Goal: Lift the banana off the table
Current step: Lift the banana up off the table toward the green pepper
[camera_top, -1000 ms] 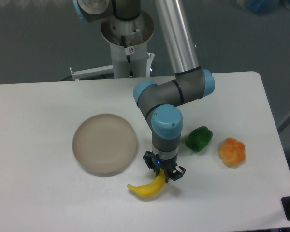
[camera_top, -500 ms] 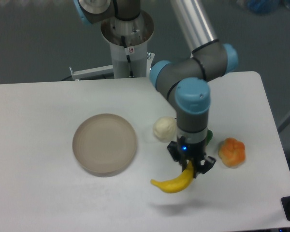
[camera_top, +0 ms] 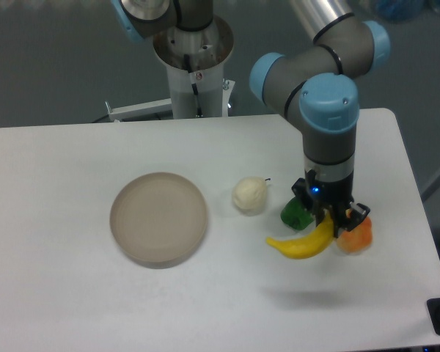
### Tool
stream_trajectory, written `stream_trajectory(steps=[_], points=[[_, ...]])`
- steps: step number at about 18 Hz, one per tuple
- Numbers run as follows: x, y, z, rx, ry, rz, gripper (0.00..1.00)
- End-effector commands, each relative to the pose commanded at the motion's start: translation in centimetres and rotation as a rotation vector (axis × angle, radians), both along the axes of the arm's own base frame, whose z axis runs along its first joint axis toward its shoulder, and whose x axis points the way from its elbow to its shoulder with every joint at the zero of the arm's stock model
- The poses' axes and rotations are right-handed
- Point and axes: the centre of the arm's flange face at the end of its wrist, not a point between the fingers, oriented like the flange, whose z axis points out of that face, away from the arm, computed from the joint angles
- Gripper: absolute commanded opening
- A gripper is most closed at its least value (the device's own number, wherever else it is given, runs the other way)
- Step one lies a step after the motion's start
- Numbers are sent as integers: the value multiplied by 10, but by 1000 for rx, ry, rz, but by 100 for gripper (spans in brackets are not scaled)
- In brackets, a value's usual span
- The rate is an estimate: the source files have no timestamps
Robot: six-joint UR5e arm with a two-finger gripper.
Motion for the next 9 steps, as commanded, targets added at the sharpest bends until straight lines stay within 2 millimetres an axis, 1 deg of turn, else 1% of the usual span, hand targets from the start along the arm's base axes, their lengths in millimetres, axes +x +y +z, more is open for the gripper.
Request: stream_trajectory(steps=[4,9], points=[[-6,3,4,12,6,2,31],[-13,-1,5,20,2,12,31]])
